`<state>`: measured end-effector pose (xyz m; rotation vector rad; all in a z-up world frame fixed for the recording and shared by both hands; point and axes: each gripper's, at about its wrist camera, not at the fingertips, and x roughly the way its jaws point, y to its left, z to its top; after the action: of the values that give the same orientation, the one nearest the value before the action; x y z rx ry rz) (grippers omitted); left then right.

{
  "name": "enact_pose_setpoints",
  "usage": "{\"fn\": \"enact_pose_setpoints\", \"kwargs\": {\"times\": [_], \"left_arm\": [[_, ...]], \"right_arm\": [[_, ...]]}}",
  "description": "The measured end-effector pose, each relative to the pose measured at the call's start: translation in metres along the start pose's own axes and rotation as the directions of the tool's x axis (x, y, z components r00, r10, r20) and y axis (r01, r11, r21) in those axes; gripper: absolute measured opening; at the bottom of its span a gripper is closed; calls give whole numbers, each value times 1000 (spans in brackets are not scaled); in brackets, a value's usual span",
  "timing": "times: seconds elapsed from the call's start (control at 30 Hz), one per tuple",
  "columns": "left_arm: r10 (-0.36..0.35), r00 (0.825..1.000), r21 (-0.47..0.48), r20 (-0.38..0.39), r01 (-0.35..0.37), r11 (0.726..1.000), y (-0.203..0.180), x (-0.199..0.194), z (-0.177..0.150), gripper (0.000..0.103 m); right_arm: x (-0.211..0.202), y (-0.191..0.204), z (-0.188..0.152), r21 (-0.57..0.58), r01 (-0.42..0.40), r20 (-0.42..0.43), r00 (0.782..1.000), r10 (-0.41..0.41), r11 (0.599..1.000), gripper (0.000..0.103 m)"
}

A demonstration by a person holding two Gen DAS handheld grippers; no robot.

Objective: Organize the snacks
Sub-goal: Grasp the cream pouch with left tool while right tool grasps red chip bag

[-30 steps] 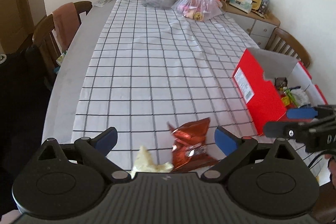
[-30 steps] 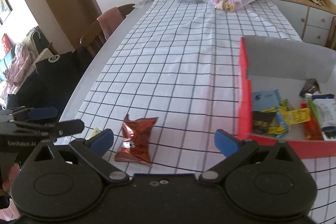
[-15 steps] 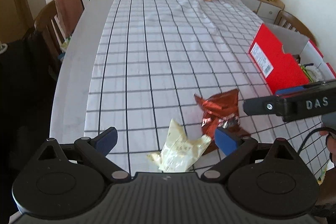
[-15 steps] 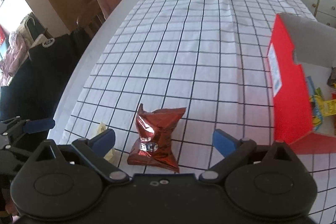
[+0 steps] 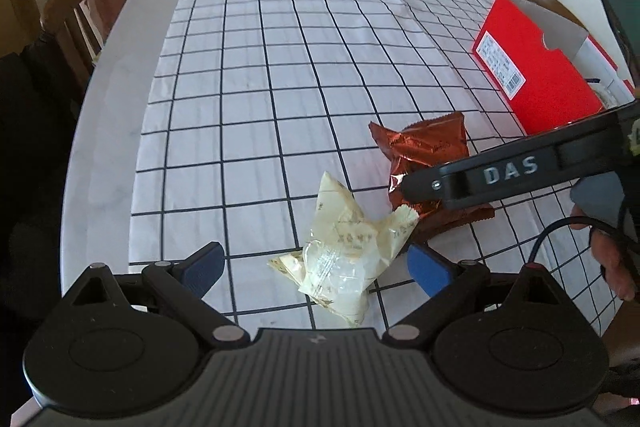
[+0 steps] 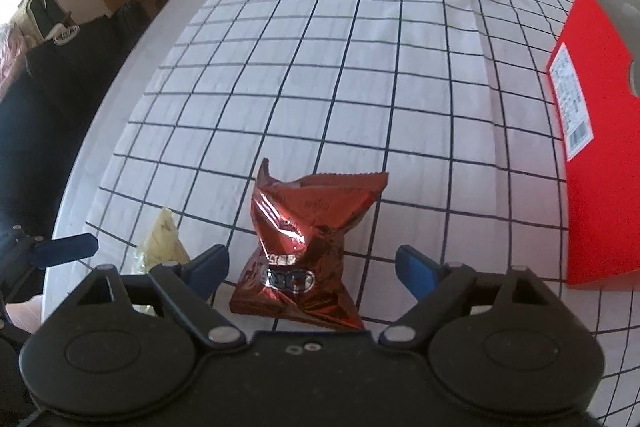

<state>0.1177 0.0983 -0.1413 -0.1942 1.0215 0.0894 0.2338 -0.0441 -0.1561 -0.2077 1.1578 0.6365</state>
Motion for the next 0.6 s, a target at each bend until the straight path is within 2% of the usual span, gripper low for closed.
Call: {"fn": "enact_pose_setpoints", "kwargs": {"times": [0.17,0.3,0.4,0.53,0.6], "left_arm": [[-13,1000,13,-10,13,1000,-4,8,0,89],[-11,1000,24,-29,12,1000,-6,14,0,75],[-16,999,10,-48,17,1000,-4,19,1,65],[-19,998,12,-56,19,1000,-5,21,2,57],[-23,998,9,-55,24,1000,-4,20,3,54]], "right_arm": [[11,4,-2,-25,18,-15,1000,-18,1000,83],[14,6,-2,-33,16,-17,1000,-17,999,79],[15,8,-3,-49,10,-14,1000,-11,999,71],[12,10,-4,-60,-13,-7,1000,12,998,55],[10,9,-6,-60,-15,-4,1000,15,998,54]]}}
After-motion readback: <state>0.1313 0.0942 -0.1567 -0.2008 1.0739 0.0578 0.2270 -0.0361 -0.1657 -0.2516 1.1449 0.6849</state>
